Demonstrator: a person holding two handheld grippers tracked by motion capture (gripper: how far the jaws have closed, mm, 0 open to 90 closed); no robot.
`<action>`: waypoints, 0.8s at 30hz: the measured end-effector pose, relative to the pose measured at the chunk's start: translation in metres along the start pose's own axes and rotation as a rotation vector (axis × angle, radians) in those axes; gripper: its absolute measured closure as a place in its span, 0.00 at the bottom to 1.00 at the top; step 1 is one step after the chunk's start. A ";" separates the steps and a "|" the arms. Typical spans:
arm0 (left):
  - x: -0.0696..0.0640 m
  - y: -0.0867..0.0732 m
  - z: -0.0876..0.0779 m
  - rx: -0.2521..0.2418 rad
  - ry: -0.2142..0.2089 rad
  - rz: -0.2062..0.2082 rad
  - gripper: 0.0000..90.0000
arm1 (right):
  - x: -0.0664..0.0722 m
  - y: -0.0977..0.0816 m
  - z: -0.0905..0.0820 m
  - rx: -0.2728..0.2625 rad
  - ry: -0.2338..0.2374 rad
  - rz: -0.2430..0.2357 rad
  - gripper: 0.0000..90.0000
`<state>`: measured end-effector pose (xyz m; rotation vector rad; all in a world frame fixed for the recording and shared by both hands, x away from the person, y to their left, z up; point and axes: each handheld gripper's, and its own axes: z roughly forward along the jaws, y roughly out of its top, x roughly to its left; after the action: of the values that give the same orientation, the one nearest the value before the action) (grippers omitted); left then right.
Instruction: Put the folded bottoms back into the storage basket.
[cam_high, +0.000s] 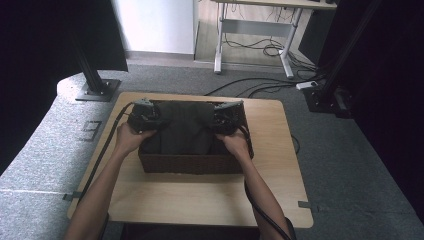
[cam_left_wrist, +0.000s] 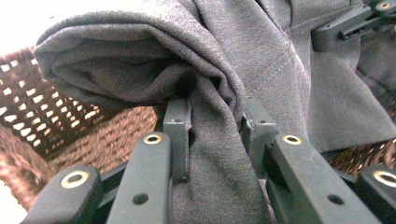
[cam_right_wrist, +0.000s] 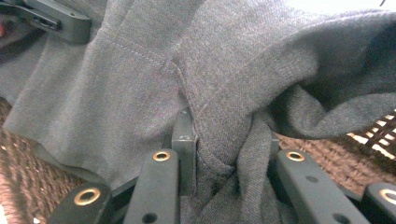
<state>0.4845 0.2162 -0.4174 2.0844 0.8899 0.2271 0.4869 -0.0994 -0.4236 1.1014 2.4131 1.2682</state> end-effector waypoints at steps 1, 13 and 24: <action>-0.001 0.000 0.002 0.008 0.002 0.005 0.76 | -0.001 -0.002 0.002 0.022 -0.006 0.012 0.77; -0.033 0.018 0.057 0.091 -0.024 0.018 0.76 | -0.034 -0.020 -0.025 0.104 -0.113 0.079 0.77; -0.019 0.011 0.034 0.217 0.107 0.027 0.76 | -0.010 -0.006 0.017 0.184 -0.085 0.057 0.76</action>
<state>0.4916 0.1779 -0.4279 2.3035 0.9875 0.2683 0.4989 -0.0977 -0.4399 1.2538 2.4908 1.0083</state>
